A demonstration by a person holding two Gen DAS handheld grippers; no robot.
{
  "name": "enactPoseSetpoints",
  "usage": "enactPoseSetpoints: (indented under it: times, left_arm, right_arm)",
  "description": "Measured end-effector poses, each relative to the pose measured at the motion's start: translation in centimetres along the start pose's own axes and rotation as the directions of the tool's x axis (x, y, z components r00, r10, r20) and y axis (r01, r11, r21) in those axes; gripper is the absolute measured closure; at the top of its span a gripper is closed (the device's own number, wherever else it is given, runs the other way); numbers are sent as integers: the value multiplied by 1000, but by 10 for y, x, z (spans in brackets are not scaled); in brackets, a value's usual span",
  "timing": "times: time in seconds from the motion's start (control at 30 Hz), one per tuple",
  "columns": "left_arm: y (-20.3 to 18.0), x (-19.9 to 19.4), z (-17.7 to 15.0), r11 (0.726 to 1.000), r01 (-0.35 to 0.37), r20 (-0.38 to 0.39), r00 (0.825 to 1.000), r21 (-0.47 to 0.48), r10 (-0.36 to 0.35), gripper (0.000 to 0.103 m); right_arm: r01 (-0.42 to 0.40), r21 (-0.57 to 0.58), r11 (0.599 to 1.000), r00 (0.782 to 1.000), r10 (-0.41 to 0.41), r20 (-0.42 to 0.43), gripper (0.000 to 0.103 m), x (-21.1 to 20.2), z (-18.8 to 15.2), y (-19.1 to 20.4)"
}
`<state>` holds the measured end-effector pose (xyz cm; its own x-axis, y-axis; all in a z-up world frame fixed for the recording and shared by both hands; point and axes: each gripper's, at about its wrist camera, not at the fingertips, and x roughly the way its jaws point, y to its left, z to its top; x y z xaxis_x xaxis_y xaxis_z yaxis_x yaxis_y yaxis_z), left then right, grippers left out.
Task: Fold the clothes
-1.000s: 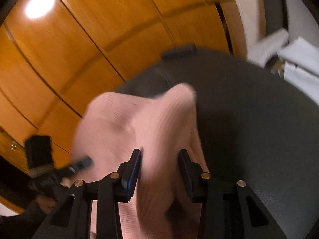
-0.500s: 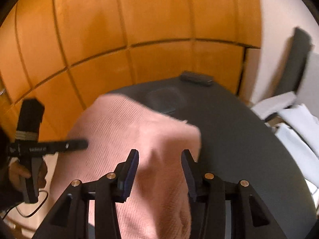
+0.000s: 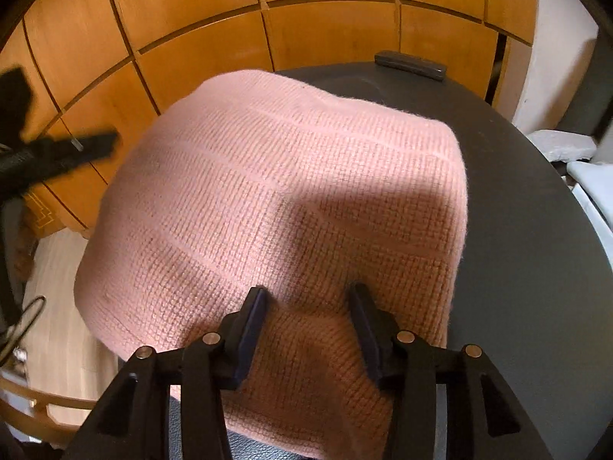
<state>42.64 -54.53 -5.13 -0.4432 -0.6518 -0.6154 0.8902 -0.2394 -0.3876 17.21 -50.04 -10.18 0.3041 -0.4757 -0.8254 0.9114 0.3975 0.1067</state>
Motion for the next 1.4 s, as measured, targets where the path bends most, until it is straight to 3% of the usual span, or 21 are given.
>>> enactPoseSetpoints:
  times: [0.13, 0.23, 0.27, 0.4, 0.53, 0.63, 0.7, 0.83, 0.93, 0.97, 1.0, 1.07, 1.1, 1.13, 1.17, 1.23, 1.3, 1.33, 1.4]
  left_arm:
    - [-42, 24, -2, 988, 41, -44, 998, 152, -34, 48]
    - [-49, 63, -21, 988, 20, -155, 988, 152, 4, 48]
    - [-50, 68, -28, 989, 5, -160, 987, 147, 19, 49]
    - [-52, 63, -54, 989, -67, -95, 992, 130, 80, 49]
    - [-53, 58, -60, 988, -117, -72, 990, 99, 124, 48]
    - [-62, 54, -45, 987, -137, -69, 987, 80, 143, 48]
    - [-68, 43, -33, 975, -199, -47, 978, 98, 204, 48]
    - [-82, 5, -29, 948, -277, 23, 961, 157, 277, 47]
    - [-92, -37, -29, 938, -300, 72, 954, 172, 291, 47]
    - [-100, -48, -25, 937, -299, 91, 954, 184, 286, 47]
    - [-107, -58, -21, 936, -289, 104, 956, 202, 273, 47]
    - [-120, -81, -16, 933, -281, 131, 958, 225, 257, 47]
    - [-122, -96, -17, 935, -277, 151, 957, 222, 248, 48]
    - [-125, -108, -17, 940, -263, 171, 958, 219, 228, 52]
    - [-125, -120, -17, 946, -248, 188, 960, 209, 209, 57]
    - [-119, -135, -17, 975, -159, 195, 973, 156, 127, 62]
    - [-109, -144, -18, 992, -77, 182, 982, 101, 58, 72]
    - [-106, -146, -20, 992, -95, 184, 980, 89, 77, 79]
    - [-108, -144, -25, 971, -218, 193, 961, 101, 196, 79]
  right_arm:
    - [12, 17, 1000, 1000, -12, 9, 55, -7, -12, -4]
    - [14, 41, 999, 1000, -15, 20, 55, -17, -28, -11]
    - [20, 48, 999, 1000, -21, 19, 55, -21, -32, -14]
    - [39, 87, 995, 998, -43, 44, 55, -30, -46, -24]
    - [85, 131, 988, 991, -97, 87, 55, -30, -52, -27]
    - [133, 132, 982, 987, -144, 74, 55, -24, -44, -12]
    - [167, 138, 976, 980, -180, 84, 50, -38, -39, -8]
    - [192, 211, 958, 948, -237, 214, 31, -86, -34, -1]
    - [238, 260, 936, 907, -310, 286, 21, -123, -26, 2]
    - [215, 271, 938, 896, -300, 329, 14, -136, -22, 4]
    - [195, 279, 940, 883, -292, 368, 0, -143, -13, 2]
    - [208, 313, 927, 833, -335, 439, 0, -166, -4, 26]
    - [259, 338, 905, 808, -395, 438, 0, -173, -3, 39]
    - [288, 341, 895, 800, -421, 428, 0, -175, -1, 50]
    - [295, 330, 897, 809, -418, 413, 0, -175, 1, 55]
    - [317, 316, 894, 828, -423, 367, 0, -174, -2, 61]
    - [330, 322, 888, 824, -437, 360, 0, -176, -11, 73]
    - [332, 328, 885, 818, -443, 366, 0, -177, -16, 80]
    - [368, 331, 869, 796, -478, 371, 0, -176, -24, 86]
